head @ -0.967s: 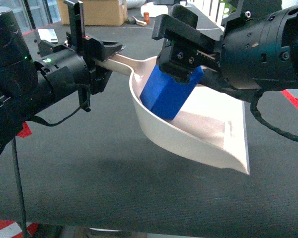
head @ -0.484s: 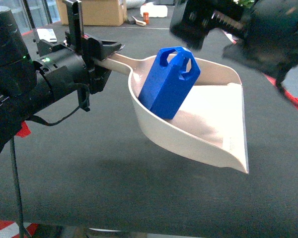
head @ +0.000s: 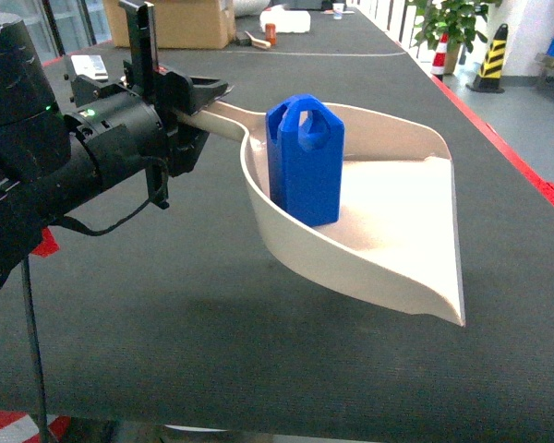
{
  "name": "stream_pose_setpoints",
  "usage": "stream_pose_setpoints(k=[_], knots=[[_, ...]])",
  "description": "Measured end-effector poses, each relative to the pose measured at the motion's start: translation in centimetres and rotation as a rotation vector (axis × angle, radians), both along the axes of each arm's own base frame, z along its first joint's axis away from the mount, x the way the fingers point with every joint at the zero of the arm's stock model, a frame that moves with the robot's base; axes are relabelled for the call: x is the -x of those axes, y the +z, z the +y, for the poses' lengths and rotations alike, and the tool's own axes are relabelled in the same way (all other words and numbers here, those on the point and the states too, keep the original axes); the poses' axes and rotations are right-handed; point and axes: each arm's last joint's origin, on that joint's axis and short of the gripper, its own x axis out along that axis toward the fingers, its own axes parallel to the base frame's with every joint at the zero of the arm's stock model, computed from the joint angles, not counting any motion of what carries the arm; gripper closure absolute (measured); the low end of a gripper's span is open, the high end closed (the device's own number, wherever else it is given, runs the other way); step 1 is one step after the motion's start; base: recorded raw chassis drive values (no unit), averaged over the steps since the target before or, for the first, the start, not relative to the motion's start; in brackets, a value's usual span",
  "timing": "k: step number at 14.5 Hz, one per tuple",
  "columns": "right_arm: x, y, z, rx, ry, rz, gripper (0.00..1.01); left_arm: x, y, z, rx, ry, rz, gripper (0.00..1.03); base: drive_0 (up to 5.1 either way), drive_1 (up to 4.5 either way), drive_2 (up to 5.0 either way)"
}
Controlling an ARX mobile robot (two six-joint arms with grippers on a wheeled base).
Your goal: Place part in tray to right shelf
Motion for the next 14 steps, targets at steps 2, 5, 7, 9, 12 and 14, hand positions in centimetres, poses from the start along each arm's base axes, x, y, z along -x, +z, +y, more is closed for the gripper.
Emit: stream_pose_setpoints(k=[2,5,7,9,12,14], knots=[[1.09,-0.86,-0.7,0.023,-0.009,0.015,0.03,0.0,0.0,0.01,0.0,0.0,0.0,0.9,0.0,0.0,0.0],[1.05,-0.78,-0.52,0.03,0.014,0.013,0.03,-0.03,-0.01,0.17,-0.001,0.002,0.001,0.9,3.3,-1.64,-1.6],[1.04,-0.79,-0.55,0.03,0.009,0.015,0.03,-0.09,-0.01,0.38,0.0,0.013,0.001,0.9,4.8,-2.66,-2.7],[1.04,-0.79,-0.54,0.032,0.011,0.016,0.03,-0.04,0.01,0.18,0.001,0.005,-0.001,0.9,4.8,-2.63,-2.6],[1.04,-0.77,-0.53,0.033,0.011,0.015,0.03,0.03,-0.03,0.0,0.0,-0.003,0.001,0.9,5.0,-2.44,-2.4],[1.04,-0.76,-0.54,0.033,0.011,0.013,0.03,0.02,-0.02,0.03,0.0,-0.002,0.0,0.9,4.9,-2.49,-2.5]])
